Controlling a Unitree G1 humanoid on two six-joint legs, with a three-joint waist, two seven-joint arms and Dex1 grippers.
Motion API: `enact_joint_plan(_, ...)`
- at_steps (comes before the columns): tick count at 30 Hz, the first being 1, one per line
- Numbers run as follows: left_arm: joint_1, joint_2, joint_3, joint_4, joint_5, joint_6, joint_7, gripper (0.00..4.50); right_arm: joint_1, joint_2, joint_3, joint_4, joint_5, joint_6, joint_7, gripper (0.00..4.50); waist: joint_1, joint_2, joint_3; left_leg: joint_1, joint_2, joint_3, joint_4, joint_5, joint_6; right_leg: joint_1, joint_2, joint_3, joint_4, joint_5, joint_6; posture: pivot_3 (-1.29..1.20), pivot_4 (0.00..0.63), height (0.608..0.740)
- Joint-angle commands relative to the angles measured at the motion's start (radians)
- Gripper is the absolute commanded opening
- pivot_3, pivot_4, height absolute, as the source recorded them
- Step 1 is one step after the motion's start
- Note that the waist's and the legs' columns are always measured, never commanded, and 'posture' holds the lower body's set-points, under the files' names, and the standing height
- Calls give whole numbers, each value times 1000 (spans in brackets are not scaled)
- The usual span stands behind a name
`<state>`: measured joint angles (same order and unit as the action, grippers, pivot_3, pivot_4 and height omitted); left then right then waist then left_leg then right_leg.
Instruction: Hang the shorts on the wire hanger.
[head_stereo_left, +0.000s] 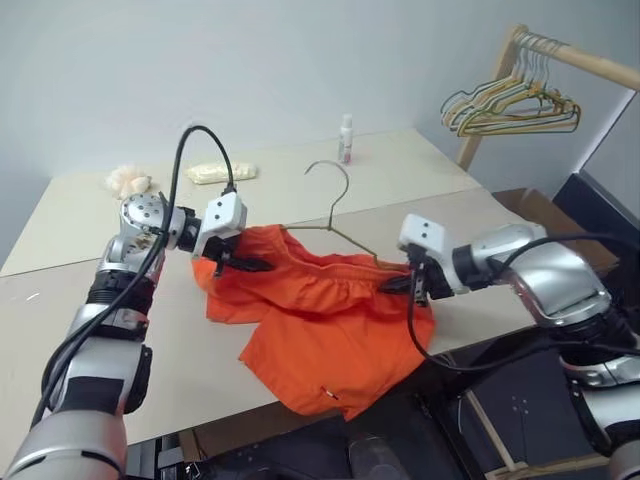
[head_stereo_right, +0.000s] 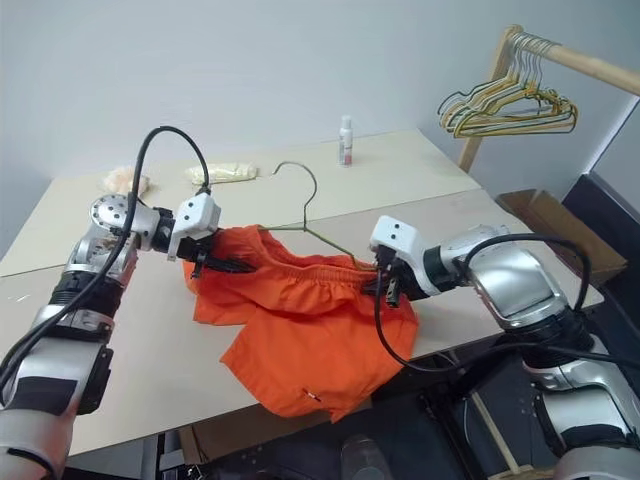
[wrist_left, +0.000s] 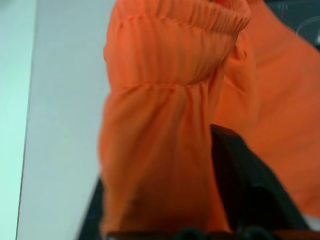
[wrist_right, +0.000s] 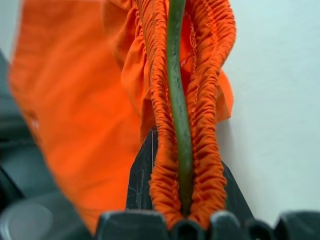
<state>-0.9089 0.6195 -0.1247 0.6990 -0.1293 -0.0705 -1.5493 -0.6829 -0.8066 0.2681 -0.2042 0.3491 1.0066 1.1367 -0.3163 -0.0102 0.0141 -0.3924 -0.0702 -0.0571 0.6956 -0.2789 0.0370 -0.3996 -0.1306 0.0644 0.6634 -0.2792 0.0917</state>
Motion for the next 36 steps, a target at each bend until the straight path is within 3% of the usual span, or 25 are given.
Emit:
enact_joint_plan(1,-67,5,99,-28,-87,71,60,3496,58,-26,-151,-77,90,99,-39,0,1,0,0,0,0,0,0,0,0,0,0,0,0,0,0,-280,0,740)
enact_joint_plan(4,-86,-20,189,-42,-150,128,184,4455,147,-26,-270,-135,144,189,-104,0,3,0,0,0,0,-1,0,0,0,2,0,0,0,0,0,-289,0,740)
enact_joint_plan(8,-82,-71,290,-102,-252,245,311,4455,266,9,-451,-222,192,321,-223,0,4,0,0,2,0,-2,0,0,0,5,0,0,0,0,0,-310,0,740)
enact_joint_plan(13,12,-147,315,-381,-393,443,397,4455,316,107,-694,-307,146,581,-424,0,1,1,0,3,1,-2,0,-1,1,8,0,2,0,0,0,-340,0,740)
enact_joint_plan(16,62,-219,314,-540,-462,528,502,4455,297,179,-835,-267,91,608,-599,0,-1,1,-1,4,1,-2,0,-1,1,9,0,2,0,0,0,-365,0,740)
enact_joint_plan(19,88,-250,309,-624,-496,577,557,4455,281,199,-898,-239,102,608,-702,0,-4,2,-2,4,1,-1,0,-1,1,9,0,4,-1,0,0,-376,0,740)
enact_joint_plan(26,118,-278,276,-710,-538,621,592,4455,83,195,-1046,-32,115,608,-979,0,-40,12,-8,6,1,1,-1,-1,1,12,1,5,-3,0,0,-384,0,740)
enact_joint_plan(36,130,-246,249,-735,-550,621,586,4455,-286,13,-1187,464,30,608,-1243,0,-63,14,-8,7,1,4,-2,0,3,16,1,6,-7,0,1,-375,0,740)
